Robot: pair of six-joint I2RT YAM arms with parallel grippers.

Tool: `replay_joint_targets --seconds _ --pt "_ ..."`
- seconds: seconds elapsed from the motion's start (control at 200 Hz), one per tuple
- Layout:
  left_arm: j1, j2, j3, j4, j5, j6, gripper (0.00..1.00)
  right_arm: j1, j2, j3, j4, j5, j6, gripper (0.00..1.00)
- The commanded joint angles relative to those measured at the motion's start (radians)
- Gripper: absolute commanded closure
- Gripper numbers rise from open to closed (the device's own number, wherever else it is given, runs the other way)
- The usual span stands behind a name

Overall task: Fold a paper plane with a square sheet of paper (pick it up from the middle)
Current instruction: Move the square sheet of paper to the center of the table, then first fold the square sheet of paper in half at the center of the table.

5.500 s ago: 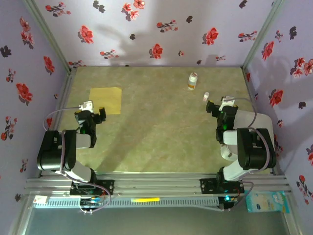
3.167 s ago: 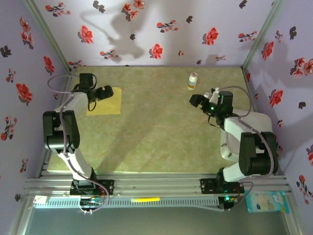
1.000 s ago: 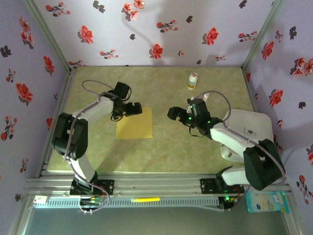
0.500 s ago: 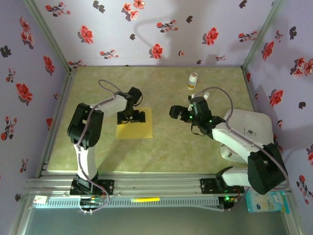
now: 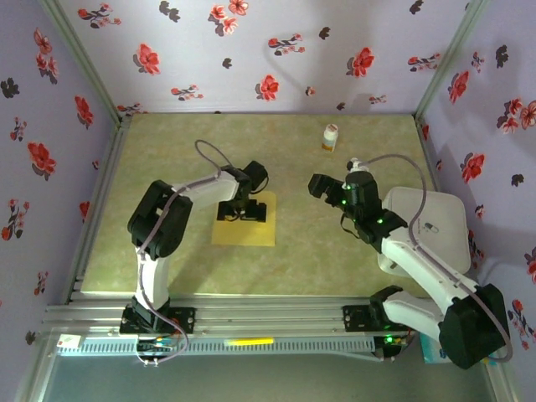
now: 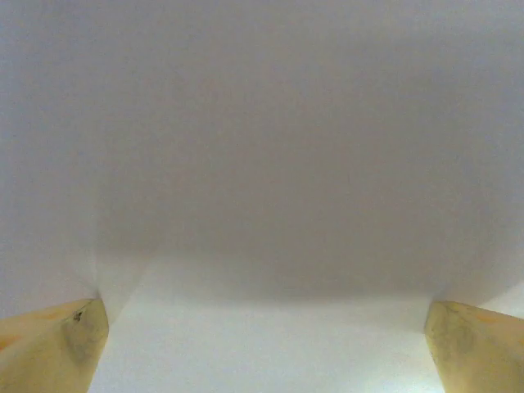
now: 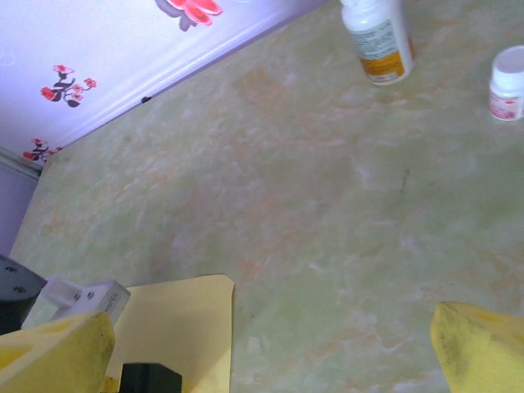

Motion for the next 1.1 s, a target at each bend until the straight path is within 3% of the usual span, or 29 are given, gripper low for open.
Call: replay_joint_targets --seconds 0.0,0.34,0.81,1.095 --pt "-0.036 0.017 0.029 -0.029 -0.014 -0.047 0.0 -0.008 -0.007 -0.011 -0.03 -0.002 0.022 0.01" --pt "-0.038 -0.089 0.06 -0.022 -0.172 -0.099 0.0 -0.008 0.059 0.018 -0.093 -0.054 0.042 0.01" --pt "-0.022 -0.026 0.075 -0.05 -0.086 -0.17 0.03 -0.007 0.201 0.083 -0.102 -0.223 0.028 0.01" --pt "-0.017 0.015 0.076 0.002 -0.035 -0.142 0.07 -0.008 0.266 0.105 -0.115 -0.251 0.023 0.01"
